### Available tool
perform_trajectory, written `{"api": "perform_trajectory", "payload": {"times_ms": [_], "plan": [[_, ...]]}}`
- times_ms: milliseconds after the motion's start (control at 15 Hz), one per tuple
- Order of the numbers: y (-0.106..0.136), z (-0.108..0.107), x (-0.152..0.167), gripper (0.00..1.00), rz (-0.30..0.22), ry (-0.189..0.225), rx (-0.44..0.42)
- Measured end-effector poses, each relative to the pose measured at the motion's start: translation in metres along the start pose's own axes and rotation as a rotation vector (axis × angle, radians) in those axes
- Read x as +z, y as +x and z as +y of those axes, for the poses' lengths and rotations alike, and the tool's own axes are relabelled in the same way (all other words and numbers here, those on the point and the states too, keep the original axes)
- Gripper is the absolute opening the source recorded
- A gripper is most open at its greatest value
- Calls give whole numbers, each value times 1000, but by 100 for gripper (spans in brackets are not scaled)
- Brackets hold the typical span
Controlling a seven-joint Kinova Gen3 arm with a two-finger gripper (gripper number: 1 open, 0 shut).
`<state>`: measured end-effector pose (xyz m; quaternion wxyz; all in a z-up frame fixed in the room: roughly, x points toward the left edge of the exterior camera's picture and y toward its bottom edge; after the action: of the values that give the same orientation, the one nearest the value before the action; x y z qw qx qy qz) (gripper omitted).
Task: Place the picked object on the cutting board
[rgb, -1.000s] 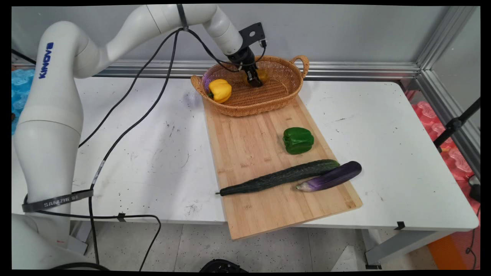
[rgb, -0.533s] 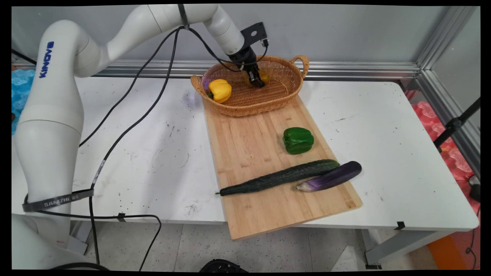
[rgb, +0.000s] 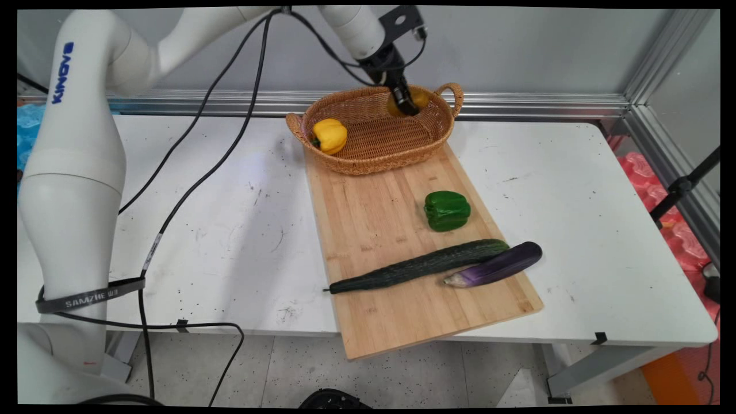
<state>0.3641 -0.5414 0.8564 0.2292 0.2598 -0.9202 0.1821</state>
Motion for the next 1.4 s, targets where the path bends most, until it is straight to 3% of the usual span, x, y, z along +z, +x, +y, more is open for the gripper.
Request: {"api": "perform_trajectory", "payload": {"times_ms": [333, 667, 933, 1400], "plan": [[36, 35, -35, 0, 20, -52, -41], [50, 77, -66, 0, 16, -117, -71], [48, 118, -91, 0, -1, -157, -80], [27, 171, -114, 0, -30, -186, -92]]}}
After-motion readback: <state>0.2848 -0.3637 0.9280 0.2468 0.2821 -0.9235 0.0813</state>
